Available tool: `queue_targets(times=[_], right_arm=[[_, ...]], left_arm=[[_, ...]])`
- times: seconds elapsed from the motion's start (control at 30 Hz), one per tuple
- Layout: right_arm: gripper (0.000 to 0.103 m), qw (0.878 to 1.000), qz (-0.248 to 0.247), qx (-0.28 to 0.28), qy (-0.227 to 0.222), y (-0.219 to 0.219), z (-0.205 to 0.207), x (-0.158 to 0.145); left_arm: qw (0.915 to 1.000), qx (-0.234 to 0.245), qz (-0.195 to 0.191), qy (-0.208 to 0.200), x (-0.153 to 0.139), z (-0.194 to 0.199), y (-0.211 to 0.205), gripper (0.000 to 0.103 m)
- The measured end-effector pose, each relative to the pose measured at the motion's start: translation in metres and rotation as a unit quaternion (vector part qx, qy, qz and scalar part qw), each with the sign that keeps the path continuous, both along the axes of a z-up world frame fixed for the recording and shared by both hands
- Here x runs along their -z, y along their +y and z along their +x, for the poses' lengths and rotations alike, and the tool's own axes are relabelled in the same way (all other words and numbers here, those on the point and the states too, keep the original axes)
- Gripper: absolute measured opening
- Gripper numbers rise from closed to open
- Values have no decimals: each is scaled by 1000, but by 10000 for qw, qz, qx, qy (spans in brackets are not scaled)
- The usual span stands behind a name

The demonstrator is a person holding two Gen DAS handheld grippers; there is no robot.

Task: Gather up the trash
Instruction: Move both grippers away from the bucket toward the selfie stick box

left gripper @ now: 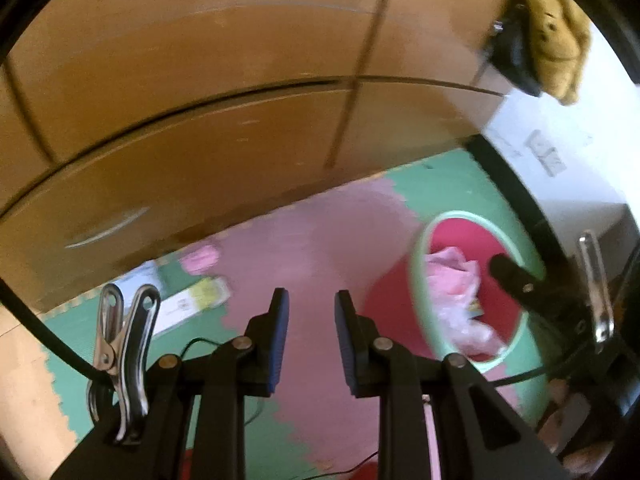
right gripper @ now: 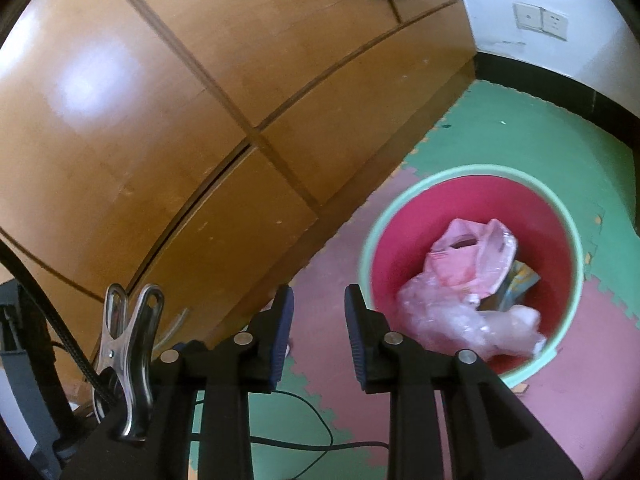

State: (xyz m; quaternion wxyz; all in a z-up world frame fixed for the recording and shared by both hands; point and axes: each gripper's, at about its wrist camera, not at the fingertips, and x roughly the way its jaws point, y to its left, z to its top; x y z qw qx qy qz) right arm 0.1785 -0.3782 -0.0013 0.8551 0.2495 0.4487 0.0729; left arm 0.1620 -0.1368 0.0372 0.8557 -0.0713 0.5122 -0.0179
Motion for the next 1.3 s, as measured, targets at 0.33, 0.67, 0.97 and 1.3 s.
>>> queue_targets(times=[0.33,0.67,0.97,1.3], right_arm=[[27,9989,-24,-469,-63,61,6,-10],[28,9943,-223,-1041,0,125,7,-6],[28,9889,-555,-1370,164,163,11,11],[28,9784,-1127,-1689,377,206,19,55]], left_arm=[[9934,-1132,120,161,-23,-18,111,23],[9777,-1925,804,223,-36,-38,225,23],[9529,-2746,1193,486,-5,-56,318,24],[9505,-2904,609,917,86,-68,362,26]])
